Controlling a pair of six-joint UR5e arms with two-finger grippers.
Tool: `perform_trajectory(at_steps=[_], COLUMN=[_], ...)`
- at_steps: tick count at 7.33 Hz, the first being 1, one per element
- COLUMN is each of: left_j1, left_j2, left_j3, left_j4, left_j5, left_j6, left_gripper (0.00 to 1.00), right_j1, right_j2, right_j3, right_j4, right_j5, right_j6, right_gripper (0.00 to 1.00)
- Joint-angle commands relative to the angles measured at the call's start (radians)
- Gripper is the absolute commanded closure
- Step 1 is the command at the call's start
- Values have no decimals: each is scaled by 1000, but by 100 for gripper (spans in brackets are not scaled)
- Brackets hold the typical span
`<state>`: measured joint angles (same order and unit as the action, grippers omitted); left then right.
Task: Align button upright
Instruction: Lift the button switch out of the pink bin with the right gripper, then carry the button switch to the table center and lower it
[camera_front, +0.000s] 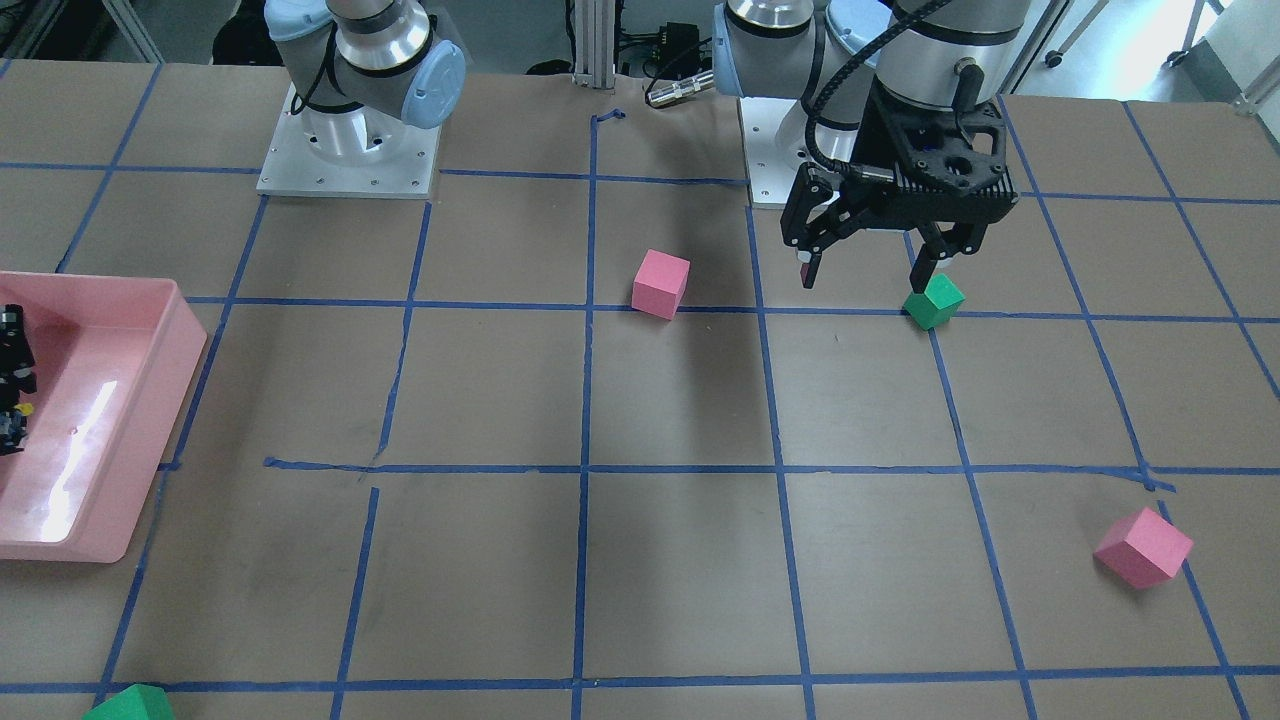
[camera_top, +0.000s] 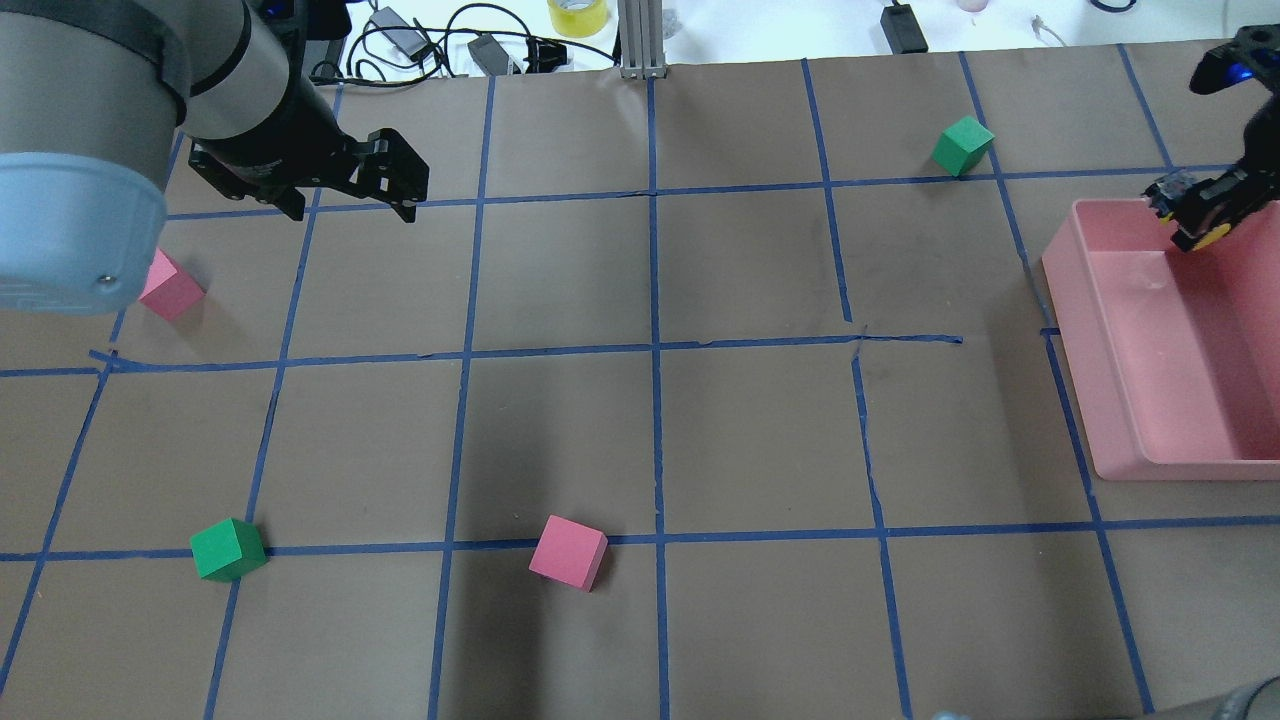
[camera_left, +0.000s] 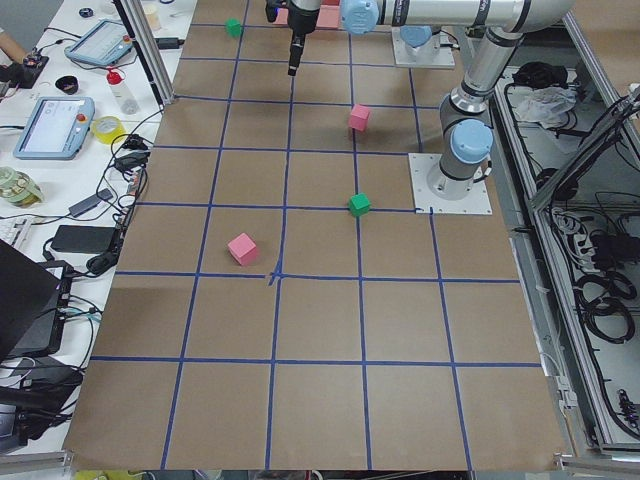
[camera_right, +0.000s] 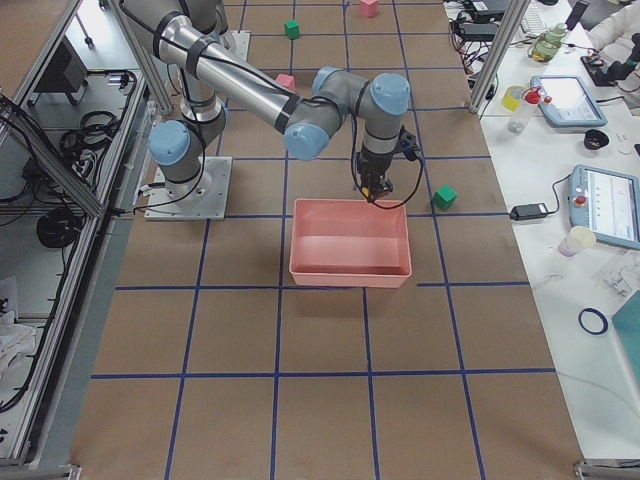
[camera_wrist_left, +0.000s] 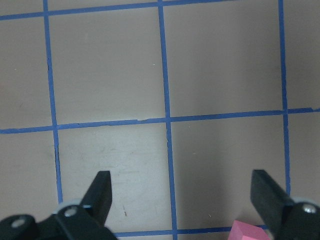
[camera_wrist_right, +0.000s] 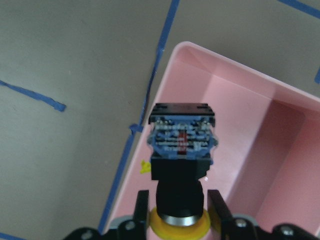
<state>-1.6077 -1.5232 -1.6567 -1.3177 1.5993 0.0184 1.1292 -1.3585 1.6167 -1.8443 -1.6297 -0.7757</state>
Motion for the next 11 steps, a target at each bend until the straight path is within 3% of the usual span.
perform_trajectory(at_steps=[1, 3, 5, 6, 9, 11], left_j1=[0, 0, 0, 0, 0, 0], left_j2=[0, 0, 0, 0, 0, 0], left_j3=[0, 0, -2, -2, -2, -2], left_j4=[0, 0, 0, 0, 0, 0], left_j5=[1, 1, 1, 1, 2, 2], left_j6=[0, 0, 0, 0, 0, 0], left_gripper=[0, 0, 0, 0, 0, 0], right_j1=[191, 373, 531, 579, 719, 747], right_j2=[4, 44, 178, 240, 392, 441], right_j3=[-8, -14, -17, -50, -202, -210], right_j4=[10, -13, -186, -238, -231, -233], right_j5=[37, 95, 151, 169, 188, 211], right_j6=[340, 664, 955, 1002, 1111, 1098], right_gripper=[100, 100, 100, 100, 100, 100])
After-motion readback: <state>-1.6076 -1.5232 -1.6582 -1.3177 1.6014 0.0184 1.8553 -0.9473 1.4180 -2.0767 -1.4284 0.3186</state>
